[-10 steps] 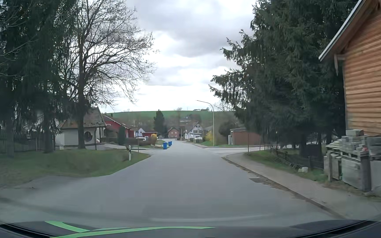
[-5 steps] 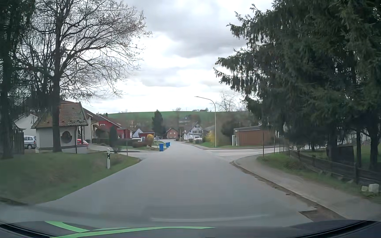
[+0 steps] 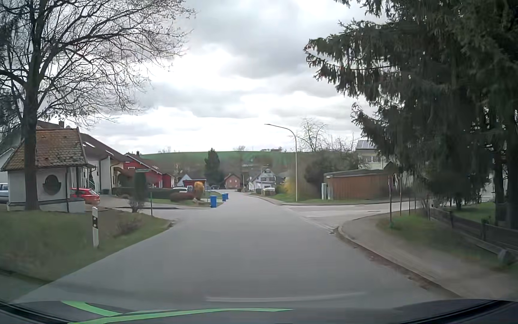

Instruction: Follow the waypoints while adhering to traffic rules and regulations

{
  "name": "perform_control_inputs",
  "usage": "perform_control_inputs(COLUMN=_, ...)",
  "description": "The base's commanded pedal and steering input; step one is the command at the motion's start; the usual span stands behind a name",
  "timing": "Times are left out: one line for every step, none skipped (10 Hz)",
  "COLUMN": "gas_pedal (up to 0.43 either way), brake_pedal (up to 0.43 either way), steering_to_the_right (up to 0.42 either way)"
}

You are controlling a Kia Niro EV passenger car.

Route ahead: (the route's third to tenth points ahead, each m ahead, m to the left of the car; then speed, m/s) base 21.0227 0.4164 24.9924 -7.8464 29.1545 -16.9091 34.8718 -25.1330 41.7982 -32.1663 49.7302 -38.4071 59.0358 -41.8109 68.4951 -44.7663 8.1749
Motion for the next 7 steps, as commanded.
perform_control_inputs(gas_pedal=0.000, brake_pedal=0.250, steering_to_the_right=0.005)
perform_control_inputs(gas_pedal=0.000, brake_pedal=0.256, steering_to_the_right=0.006)
perform_control_inputs(gas_pedal=0.000, brake_pedal=0.256, steering_to_the_right=0.008)
perform_control_inputs(gas_pedal=0.000, brake_pedal=0.262, steering_to_the_right=0.010)
perform_control_inputs(gas_pedal=0.000, brake_pedal=0.256, steering_to_the_right=0.016)
perform_control_inputs(gas_pedal=0.000, brake_pedal=0.262, steering_to_the_right=0.021)
perform_control_inputs(gas_pedal=0.000, brake_pedal=0.262, steering_to_the_right=0.029)
